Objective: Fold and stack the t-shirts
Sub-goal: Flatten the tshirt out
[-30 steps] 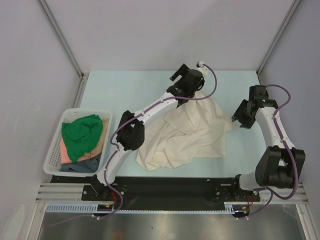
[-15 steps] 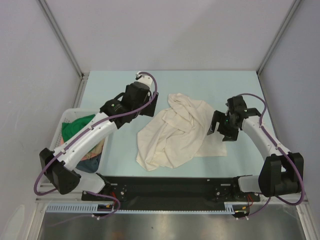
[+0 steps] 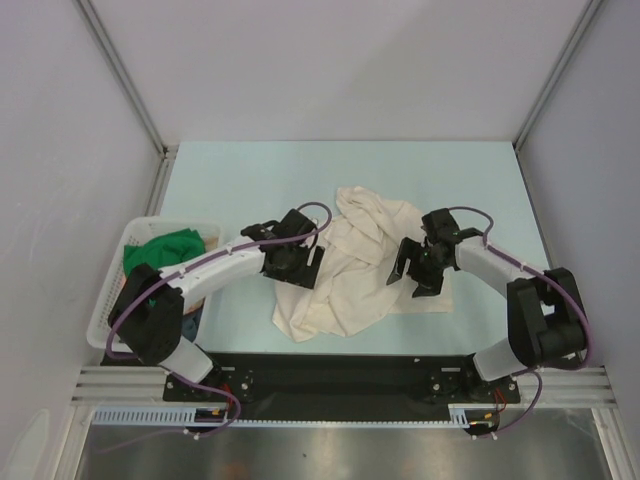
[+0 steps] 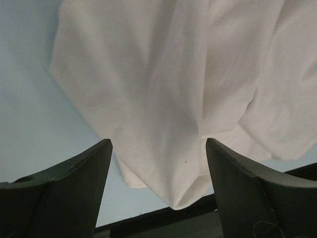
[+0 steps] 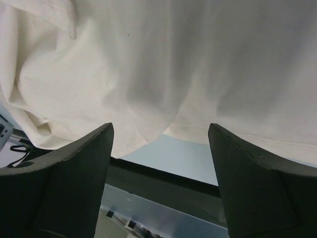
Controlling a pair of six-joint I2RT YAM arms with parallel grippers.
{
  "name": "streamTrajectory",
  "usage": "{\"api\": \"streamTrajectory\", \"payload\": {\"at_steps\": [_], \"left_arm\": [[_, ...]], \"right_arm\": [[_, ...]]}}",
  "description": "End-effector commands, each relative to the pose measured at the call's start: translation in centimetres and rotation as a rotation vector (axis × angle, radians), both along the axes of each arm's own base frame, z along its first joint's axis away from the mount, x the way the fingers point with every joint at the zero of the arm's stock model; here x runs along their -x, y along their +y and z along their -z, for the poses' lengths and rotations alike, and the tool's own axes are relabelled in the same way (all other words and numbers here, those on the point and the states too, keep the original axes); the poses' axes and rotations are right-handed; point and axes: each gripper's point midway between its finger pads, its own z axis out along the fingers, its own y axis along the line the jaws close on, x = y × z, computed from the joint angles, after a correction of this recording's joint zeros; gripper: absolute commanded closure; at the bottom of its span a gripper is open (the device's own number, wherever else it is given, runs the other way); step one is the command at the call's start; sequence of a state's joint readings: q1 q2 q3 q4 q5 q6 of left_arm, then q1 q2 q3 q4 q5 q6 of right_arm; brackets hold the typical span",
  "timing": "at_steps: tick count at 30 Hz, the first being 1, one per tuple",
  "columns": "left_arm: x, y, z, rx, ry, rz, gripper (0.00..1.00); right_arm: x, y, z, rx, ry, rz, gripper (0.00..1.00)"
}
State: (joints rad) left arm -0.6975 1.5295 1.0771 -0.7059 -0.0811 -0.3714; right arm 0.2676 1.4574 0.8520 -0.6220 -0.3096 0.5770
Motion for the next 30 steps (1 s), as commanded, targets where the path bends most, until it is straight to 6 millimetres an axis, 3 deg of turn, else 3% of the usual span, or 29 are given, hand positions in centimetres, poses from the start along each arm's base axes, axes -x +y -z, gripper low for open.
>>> {"api": "streamTrajectory", "payload": {"at_steps": [1,5,10,13,14,15,16,17,18,19,20,22,23,26,27,28,29,30], "left_arm": [[0.8,-2.3,0.5,0.108,0.036,0.018,0.19],[1.5,-2.1,1.1,0.109,0.056,0.014,0.2],[2.3,-3.1,2.2,0.123,0.095,0.029,0.25],[2.3,-2.5,3.6,0.071,0.121,0.006,0.48],[2.0,-2.5,3.7,0.055,0.12,0.008,0.62],[1.9,-2.3,4.3,0.025,0.126,0.009,0.72],[1.3,-1.2,4.5,-0.04,0.108,-0.006,0.87],[0.1,-1.1,3.6,-0.066,0.066,-0.006,1.0],[-0.6,-0.8,3.0,-0.095,0.038,-0.005,1.0],[-0.9,0.2,2.3,-0.152,0.029,-0.007,1.0],[-3.6,0.9,-0.1,-0.223,-0.087,-0.032,1.0],[-5.6,2.9,-2.2,-0.358,-0.155,-0.051,1.0],[-8.2,3.5,-5.1,-0.413,-0.26,-0.084,1.0],[-12.9,4.8,-8.0,-0.466,-0.343,-0.148,1.0],[-14.6,6.7,-9.1,-0.518,-0.378,-0.217,1.0],[-15.9,7.3,-9.5,-0.533,-0.395,-0.251,1.0],[-18.0,7.5,-10.5,-0.544,-0.434,-0.294,0.98],[-19.4,8.6,-10.9,-0.568,-0.451,-0.335,0.81]], "right_arm": [[-1.9,0.7,0.7,0.008,-0.05,0.032,0.2],[-2.8,0.0,1.4,0.047,-0.052,0.017,0.26],[-3.6,0.1,2.3,0.054,-0.034,-0.03,0.51],[-4.2,0.0,2.3,0.048,-0.036,-0.027,0.61],[-4.4,0.1,2.1,0.037,-0.036,-0.026,0.64],[-4.3,0.0,1.9,0.037,-0.031,-0.028,0.75],[-4.3,0.1,1.6,0.035,-0.032,-0.03,0.81],[-4.6,0.2,1.2,0.03,-0.039,-0.031,0.88],[-4.4,0.2,0.8,0.029,-0.033,-0.036,0.97],[-4.4,0.2,0.4,0.028,-0.034,-0.038,1.0],[-5.1,0.4,-0.4,0.027,-0.054,-0.041,1.0],[-5.5,0.4,-1.1,0.031,-0.059,-0.038,1.0],[-6.2,0.5,-1.5,0.028,-0.074,-0.036,1.0],[-9.1,0.8,-2.1,-0.01,-0.074,0.001,1.0],[-11.2,1.3,-3.3,-0.047,-0.107,0.032,1.0],[-12.3,1.0,-2.2,-0.057,-0.077,0.06,1.0],[-13.1,1.1,-2.4,-0.081,-0.069,0.076,0.91],[-14.7,1.0,-3.4,-0.085,-0.084,0.09,0.63]]}}
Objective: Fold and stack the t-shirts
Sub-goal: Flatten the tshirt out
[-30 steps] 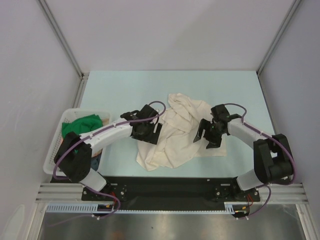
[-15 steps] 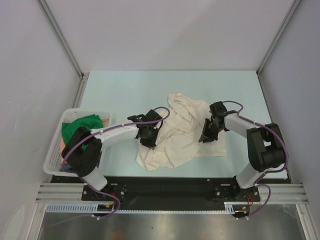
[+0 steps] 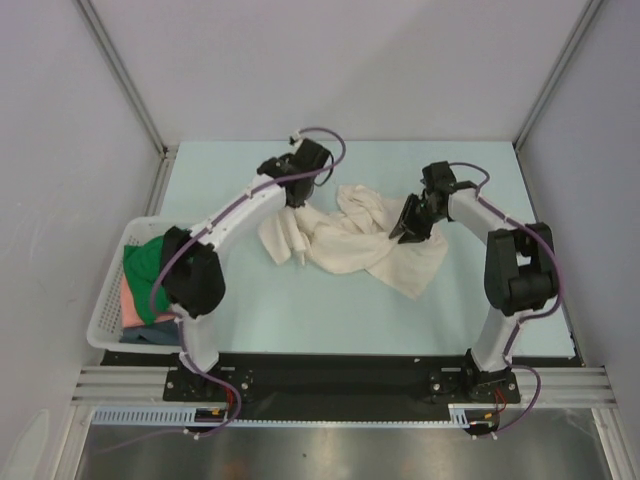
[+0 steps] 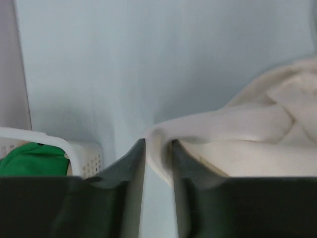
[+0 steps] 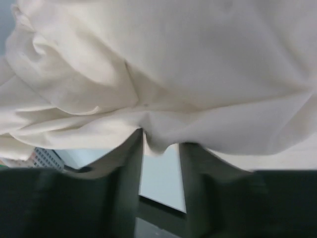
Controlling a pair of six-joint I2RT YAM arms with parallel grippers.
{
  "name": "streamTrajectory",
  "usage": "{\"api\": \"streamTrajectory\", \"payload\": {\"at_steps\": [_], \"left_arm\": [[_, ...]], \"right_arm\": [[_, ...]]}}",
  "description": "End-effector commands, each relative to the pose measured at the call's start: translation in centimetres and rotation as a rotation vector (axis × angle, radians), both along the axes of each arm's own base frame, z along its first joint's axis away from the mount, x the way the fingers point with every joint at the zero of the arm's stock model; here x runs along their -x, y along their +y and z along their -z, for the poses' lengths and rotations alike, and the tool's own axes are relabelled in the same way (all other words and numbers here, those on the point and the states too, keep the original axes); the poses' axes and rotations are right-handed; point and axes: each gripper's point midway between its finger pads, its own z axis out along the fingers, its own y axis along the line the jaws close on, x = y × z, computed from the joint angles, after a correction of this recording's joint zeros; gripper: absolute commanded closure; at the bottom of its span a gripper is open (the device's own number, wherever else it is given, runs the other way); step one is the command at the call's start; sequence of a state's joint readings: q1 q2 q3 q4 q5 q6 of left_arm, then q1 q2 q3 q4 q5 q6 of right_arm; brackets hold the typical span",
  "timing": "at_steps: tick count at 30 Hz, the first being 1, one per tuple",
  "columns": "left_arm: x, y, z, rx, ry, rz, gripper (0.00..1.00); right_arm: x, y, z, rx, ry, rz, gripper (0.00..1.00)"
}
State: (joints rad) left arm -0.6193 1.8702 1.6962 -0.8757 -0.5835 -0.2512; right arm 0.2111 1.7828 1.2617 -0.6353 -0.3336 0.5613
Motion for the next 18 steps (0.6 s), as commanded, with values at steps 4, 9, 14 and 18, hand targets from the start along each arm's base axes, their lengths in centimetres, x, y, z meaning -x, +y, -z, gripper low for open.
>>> {"api": "streamTrajectory", "payload": {"at_steps": [4,9,14,18], "left_arm": [[-6.1,6.0,-4.1,-0.215,-0.097,-0.199,0.18],[-0.2,4.1,-2.0,-0.045,0.001,-0.047,0.25],[7.9,1.4,1.3,0.302,0.118,0.093,0.53],[9.7,1.9,4.2,0.361,0.14,0.021,0.54]], "right_arm": [[-4.3,-2.7,-2.3,0.045,-0.023,0.031,0.36],[1.4,-5.0,-2.9,0.127,-0.038,-0.004,0.24],[8.6,-2.4,0.9,0.007,0.029,-0.046,0.44],[9.5,-1.3,2.0,-0.08,0.022,0.05,0.55]]}}
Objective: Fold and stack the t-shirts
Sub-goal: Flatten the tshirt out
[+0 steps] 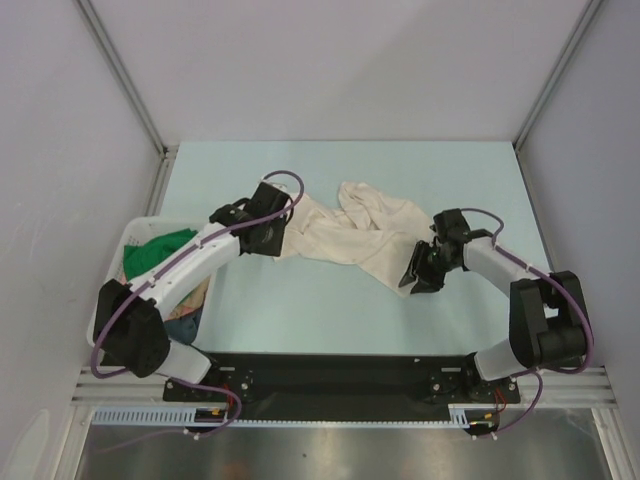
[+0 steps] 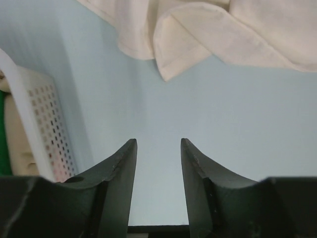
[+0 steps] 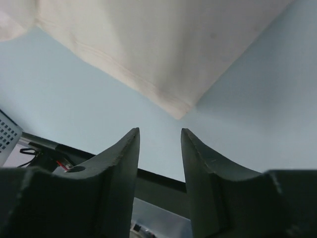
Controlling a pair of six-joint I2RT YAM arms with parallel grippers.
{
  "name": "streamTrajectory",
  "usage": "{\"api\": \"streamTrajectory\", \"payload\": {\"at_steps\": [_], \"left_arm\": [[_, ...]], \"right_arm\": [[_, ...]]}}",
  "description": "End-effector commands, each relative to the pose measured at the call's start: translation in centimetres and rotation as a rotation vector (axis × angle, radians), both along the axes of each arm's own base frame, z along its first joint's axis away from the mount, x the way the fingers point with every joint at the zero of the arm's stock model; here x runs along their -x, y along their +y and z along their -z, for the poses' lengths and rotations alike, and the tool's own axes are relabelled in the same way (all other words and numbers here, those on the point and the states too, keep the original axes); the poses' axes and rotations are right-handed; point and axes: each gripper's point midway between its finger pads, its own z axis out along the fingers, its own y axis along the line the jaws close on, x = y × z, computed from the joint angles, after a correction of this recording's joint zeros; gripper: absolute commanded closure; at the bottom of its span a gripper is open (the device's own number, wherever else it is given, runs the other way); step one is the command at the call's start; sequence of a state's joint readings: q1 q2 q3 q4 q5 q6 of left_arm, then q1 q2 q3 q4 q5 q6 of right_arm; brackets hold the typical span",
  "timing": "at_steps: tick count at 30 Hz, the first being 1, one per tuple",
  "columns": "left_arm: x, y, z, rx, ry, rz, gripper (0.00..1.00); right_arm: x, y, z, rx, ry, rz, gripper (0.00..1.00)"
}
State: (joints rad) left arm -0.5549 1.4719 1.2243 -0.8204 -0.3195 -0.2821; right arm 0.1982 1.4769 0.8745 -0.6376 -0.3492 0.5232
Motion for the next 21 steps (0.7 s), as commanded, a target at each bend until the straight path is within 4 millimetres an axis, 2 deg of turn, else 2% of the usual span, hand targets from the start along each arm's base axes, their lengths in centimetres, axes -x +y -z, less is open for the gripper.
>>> {"api": "streamTrajectory", "payload": {"at_steps": [1,2,3,4,5,7,9,10,14,17,21], "left_arm": [[-0.1,-1.6,2.0,0.147,0.006,-0.068,0.53],[-0.4,-1.5,2.5,0.146,0.008,-0.105,0.54],[-1.0,-0.8,2.7,0.13,-0.001,-0.147,0.54],[-1.5,-0.5,3.0,0.137,-0.002,-0.178,0.54],[-1.8,-0.4,3.7,0.153,0.014,-0.213,0.54],[-2.9,-0.2,4.0,0.244,0.036,-0.256,0.54],[-3.7,-0.1,4.4,0.291,0.045,-0.276,0.53],[-3.7,-0.1,4.6,0.301,0.054,-0.281,0.53],[-3.3,-0.1,5.9,0.304,0.079,-0.288,0.53],[-2.8,-0.2,7.1,0.313,0.103,-0.294,0.57],[-2.8,-0.4,7.6,0.323,0.105,-0.294,0.64]], "right_arm": [[-1.0,1.0,0.0,-0.1,-0.057,0.106,0.57],[-0.9,1.0,0.3,-0.099,-0.051,0.128,0.61],[-1.0,1.0,0.5,-0.102,-0.028,0.173,0.7],[-1.1,0.7,0.9,-0.08,-0.011,0.21,0.72],[-1.1,0.7,1.0,-0.079,0.004,0.23,0.72],[-1.6,0.7,1.1,-0.075,0.026,0.29,0.61],[-1.4,0.8,1.1,-0.076,0.051,0.311,0.55],[-1.5,1.0,1.1,-0.077,0.063,0.323,0.54],[0.1,0.9,2.1,-0.024,0.146,0.347,0.53],[0.2,0.5,2.0,0.026,0.12,0.341,0.54],[0.3,0.0,2.4,0.06,0.128,0.35,0.54]]}}
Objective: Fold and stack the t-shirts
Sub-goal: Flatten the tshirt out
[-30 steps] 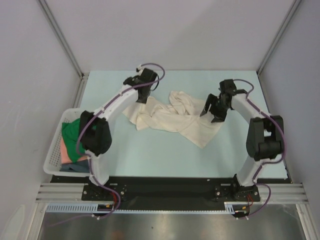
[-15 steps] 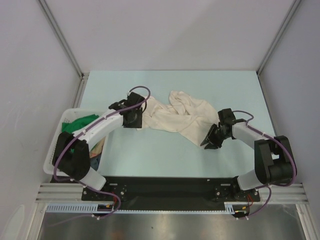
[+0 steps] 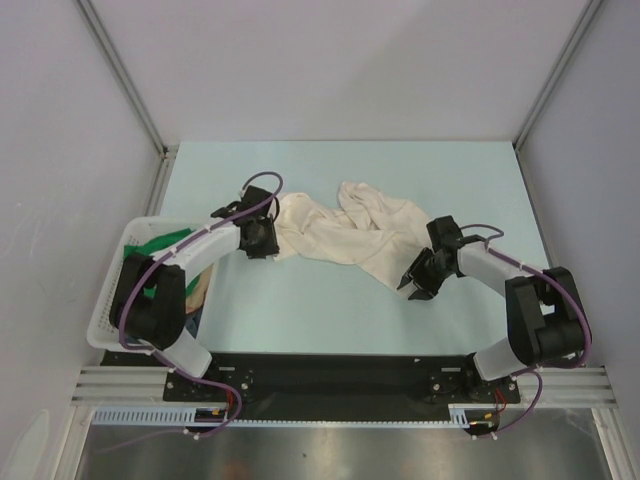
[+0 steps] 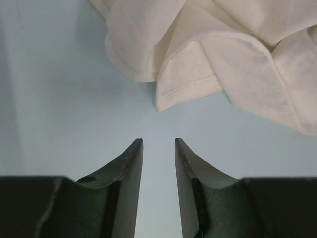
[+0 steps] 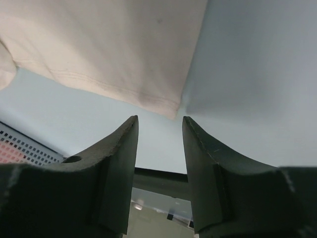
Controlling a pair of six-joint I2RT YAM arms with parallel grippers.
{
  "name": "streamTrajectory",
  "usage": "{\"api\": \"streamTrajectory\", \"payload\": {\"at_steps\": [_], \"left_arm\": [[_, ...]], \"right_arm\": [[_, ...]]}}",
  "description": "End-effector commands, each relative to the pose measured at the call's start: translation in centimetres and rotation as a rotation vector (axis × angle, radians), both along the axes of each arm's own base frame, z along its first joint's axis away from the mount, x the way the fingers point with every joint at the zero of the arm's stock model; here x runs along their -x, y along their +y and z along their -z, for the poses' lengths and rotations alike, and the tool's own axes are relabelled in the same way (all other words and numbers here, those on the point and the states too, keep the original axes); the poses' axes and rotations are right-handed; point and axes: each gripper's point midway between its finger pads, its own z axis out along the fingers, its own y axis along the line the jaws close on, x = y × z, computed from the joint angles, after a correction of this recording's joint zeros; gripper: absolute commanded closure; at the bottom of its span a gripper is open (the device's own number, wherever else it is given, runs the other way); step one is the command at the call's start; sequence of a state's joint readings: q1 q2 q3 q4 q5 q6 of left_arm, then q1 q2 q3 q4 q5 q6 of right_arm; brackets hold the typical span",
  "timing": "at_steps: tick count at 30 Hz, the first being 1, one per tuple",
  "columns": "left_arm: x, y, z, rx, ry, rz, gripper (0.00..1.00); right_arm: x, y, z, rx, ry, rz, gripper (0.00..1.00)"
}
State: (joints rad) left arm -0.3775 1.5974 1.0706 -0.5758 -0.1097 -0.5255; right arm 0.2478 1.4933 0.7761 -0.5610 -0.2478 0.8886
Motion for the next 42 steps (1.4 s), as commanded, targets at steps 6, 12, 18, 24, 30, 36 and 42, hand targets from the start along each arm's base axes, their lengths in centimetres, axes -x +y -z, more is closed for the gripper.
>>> {"api": "streamTrajectory", "payload": {"at_steps": [6,12,18,24,30,36,42], "left_arm": [[-0.8,-1.1,1.6,0.064,0.009,-0.021,0.53],[-2.1,-1.0,3.3,0.071,0.02,-0.028,0.53],[-2.5,-1.1,4.3,0.078,0.023,-0.026,0.56],[-3.7,-1.0,4.6,0.057,0.018,-0.021,0.59],[-3.1,-0.8,5.3,0.056,0.036,-0.022,0.61],[-3.4,-1.1,5.3,0.061,0.039,-0.016,0.74],[-3.0,-0.3,4.4,0.03,0.024,-0.012,1.0]], "right_arm": [[-1.1,-0.5,0.9,0.057,0.03,0.034,0.54],[-1.0,-0.3,1.1,0.056,0.04,0.016,0.55],[-0.9,-0.4,0.7,0.059,0.035,0.012,0.57],[-0.5,-0.4,0.8,0.054,0.043,0.012,0.57],[-0.4,-0.7,0.7,0.056,0.046,0.024,0.57],[0.3,-1.4,0.9,0.06,0.064,0.041,0.52],[0.1,-1.4,1.1,0.044,0.063,0.051,0.55]]}}
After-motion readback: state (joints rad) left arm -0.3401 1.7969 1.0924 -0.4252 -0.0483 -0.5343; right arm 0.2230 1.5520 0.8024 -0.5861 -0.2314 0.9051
